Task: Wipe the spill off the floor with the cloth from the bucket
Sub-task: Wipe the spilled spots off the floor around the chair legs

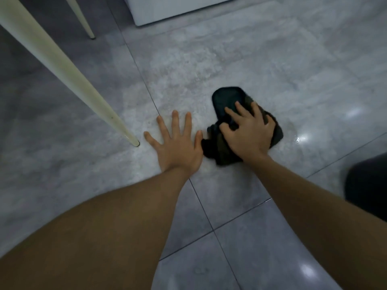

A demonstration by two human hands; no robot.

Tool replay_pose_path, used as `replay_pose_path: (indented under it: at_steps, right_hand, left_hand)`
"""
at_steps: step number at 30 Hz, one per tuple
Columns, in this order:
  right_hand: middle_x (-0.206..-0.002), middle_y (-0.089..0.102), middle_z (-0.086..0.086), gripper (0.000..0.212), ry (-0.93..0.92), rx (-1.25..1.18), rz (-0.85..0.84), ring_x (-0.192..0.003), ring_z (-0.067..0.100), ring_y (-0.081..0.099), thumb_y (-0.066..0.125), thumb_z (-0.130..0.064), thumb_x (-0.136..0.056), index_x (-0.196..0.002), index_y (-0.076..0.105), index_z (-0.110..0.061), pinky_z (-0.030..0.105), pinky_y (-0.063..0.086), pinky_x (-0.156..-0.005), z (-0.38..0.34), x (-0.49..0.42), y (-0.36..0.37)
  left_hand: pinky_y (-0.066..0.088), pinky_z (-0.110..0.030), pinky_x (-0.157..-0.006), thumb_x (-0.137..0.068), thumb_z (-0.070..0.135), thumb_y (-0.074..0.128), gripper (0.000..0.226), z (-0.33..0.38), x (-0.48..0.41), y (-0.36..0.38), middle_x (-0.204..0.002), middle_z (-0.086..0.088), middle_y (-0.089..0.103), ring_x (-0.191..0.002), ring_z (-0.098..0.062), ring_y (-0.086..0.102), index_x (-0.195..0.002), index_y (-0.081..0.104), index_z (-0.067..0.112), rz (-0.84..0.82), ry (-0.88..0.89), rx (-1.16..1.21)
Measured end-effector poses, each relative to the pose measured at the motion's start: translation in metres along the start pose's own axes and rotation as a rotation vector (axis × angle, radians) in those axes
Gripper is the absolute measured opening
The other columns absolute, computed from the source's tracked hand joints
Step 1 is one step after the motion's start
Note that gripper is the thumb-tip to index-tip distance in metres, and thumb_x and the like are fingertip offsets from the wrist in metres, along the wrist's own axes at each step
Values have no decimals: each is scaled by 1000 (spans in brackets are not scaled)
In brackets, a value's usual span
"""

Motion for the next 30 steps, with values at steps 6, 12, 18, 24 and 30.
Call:
replay_pose_path:
  at_steps: [6, 12, 18, 24, 30]
  right_hand:
    - [-148, 53, -17, 57, 15, 13, 17, -146, 19, 34, 40, -67, -79, -128, 64, -50, 54, 23, -113, 34, 7, -16]
    - [-153, 48, -15, 58, 15, 55, -34, -149, 21, 29, 40, -67, -82, -134, 59, -50, 55, 22, -113, 0, 1, 1]
    - [-146, 56, -14, 52, -75, 43, 30, -145, 20, 38, 47, -59, -81, -128, 66, -46, 53, 27, -111, 61, 72, -26]
    - [-155, 45, -16, 61, 263, 46, 34, -149, 21, 26, 40, -69, -80, -135, 58, -49, 57, 19, -115, 59, -2, -25]
    - [-147, 55, -13, 55, -147, 60, 4, -144, 22, 38, 43, -63, -81, -130, 64, -48, 54, 29, -111, 21, 69, -13]
  left_hand:
    - [-8, -74, -111, -97, 63, -2, 67, 0, 0, -2, -169, 4, -16, -152, -36, -19, -158, -13, 37, -4, -6, 15]
    - [-8, -75, -110, -93, 72, -3, 74, 0, 0, -1, -168, 5, -18, -152, -37, -21, -157, -15, 38, -23, -5, -7]
    - [-11, -74, -111, -90, 80, 4, 83, -4, 1, -6, -169, 5, -13, -152, -36, -21, -159, -8, 36, -24, 25, 44]
    - [-14, -71, -112, -88, 83, 13, 88, 1, 0, -7, -170, 7, 2, -154, -28, -13, -161, 9, 34, 14, 108, 90]
    - [2, -64, -119, -103, 55, 25, 60, 1, 15, -8, -165, 4, 26, -155, -24, 9, -157, 30, 28, 100, 271, 116]
Point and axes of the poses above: each hand's wrist, its own x-axis away from the middle knuckle, its own y-axis out of the palm, z = x × y, the point moved 3 cm from there along -x, towards the middle knuckle
